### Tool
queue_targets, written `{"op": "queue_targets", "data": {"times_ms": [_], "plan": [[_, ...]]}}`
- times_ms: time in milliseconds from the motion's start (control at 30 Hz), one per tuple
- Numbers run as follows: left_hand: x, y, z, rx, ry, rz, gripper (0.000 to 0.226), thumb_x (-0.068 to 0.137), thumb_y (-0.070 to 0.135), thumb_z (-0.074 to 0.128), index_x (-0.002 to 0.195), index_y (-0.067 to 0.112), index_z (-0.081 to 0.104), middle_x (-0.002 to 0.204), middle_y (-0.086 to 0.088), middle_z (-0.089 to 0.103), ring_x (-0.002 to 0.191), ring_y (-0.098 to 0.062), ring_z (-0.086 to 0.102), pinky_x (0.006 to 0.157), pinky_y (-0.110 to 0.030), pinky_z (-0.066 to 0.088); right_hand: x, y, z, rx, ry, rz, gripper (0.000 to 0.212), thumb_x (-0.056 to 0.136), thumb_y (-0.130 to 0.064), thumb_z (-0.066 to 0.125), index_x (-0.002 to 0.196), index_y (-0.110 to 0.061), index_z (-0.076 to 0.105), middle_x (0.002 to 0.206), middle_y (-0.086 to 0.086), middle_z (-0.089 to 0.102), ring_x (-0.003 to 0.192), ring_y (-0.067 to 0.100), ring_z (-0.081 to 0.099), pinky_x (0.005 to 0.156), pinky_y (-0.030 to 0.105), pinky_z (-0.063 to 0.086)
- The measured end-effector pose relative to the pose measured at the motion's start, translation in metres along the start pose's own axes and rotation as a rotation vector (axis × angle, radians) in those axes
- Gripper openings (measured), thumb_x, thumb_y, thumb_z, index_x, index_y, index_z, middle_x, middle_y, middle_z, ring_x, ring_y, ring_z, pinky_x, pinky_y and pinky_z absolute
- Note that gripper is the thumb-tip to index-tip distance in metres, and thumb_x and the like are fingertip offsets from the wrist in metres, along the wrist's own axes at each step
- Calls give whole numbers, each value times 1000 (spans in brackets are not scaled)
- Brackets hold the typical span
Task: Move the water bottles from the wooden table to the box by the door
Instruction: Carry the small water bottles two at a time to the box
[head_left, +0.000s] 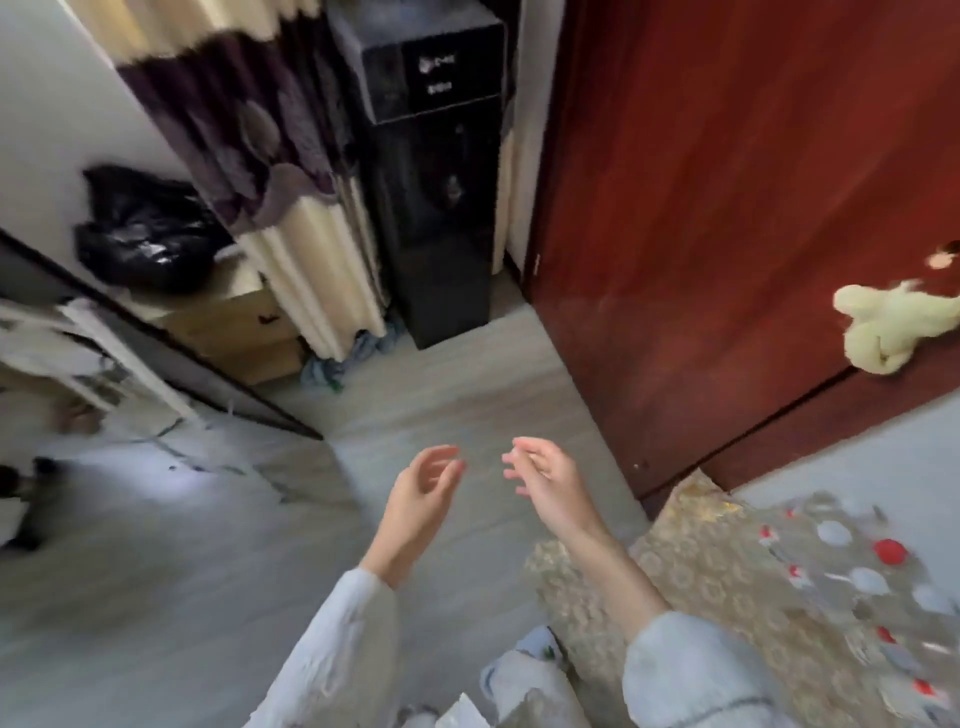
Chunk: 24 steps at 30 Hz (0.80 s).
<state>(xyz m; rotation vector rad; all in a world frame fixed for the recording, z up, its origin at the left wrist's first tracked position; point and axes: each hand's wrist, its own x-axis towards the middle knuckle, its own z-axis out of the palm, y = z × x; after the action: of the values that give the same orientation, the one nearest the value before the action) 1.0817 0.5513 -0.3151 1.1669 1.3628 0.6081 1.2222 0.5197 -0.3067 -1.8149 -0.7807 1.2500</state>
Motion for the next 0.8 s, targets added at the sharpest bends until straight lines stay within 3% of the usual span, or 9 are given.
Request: {"op": "queue_targets", "data": {"times_ms": [133, 233, 300, 400, 567, 800], "plan": [[-50, -18, -118, -136, 258, 19, 18, 93, 12, 47, 107, 10, 58, 97, -9, 65, 87, -20, 60, 69, -25, 47, -37, -40, 109, -72, -303, -104, 15, 90, -10, 50, 104, -11, 54, 105, 20, 65, 90, 28, 63, 74, 24, 46], [-93, -36, -197, -212, 436, 31, 19, 93, 13, 47, 107, 11, 59, 95, -6, 67, 84, -15, 62, 67, -17, 50, -67, -62, 186, -118, -492, -186, 12, 91, -12, 49, 101, -13, 55, 94, 7, 66, 75, 12, 63, 68, 19, 48], [-124, -49, -244, -258, 560, 44, 17, 93, 13, 46, 104, 14, 59, 92, -3, 67, 83, -14, 62, 68, -20, 50, -87, -74, 238, -155, -606, -239, 13, 92, -12, 48, 101, -12, 56, 90, 5, 65, 75, 12, 63, 67, 15, 49], [-176, -74, -306, -324, 767, 26, 18, 94, 15, 45, 95, 25, 60, 90, 2, 67, 82, -12, 64, 73, -27, 48, -124, -86, 314, -247, -805, -294, 14, 92, -12, 47, 102, -12, 57, 91, 6, 66, 82, 19, 63, 74, 24, 49], [-250, -112, -389, -398, 1083, -29, 18, 94, 20, 44, 94, 29, 60, 93, 4, 69, 87, -12, 65, 81, -33, 51, -186, -100, 429, -353, -1092, -404, 16, 92, -17, 48, 104, -15, 58, 90, 0, 68, 79, 13, 66, 79, 35, 53], [-302, -146, -496, -478, 1384, -46, 20, 95, 20, 43, 91, 31, 59, 92, 5, 68, 85, -10, 65, 79, -28, 50, -245, -123, 582, -404, -1421, -477, 15, 92, -17, 48, 102, -15, 58, 88, 2, 68, 83, 21, 66, 80, 39, 52]]}}
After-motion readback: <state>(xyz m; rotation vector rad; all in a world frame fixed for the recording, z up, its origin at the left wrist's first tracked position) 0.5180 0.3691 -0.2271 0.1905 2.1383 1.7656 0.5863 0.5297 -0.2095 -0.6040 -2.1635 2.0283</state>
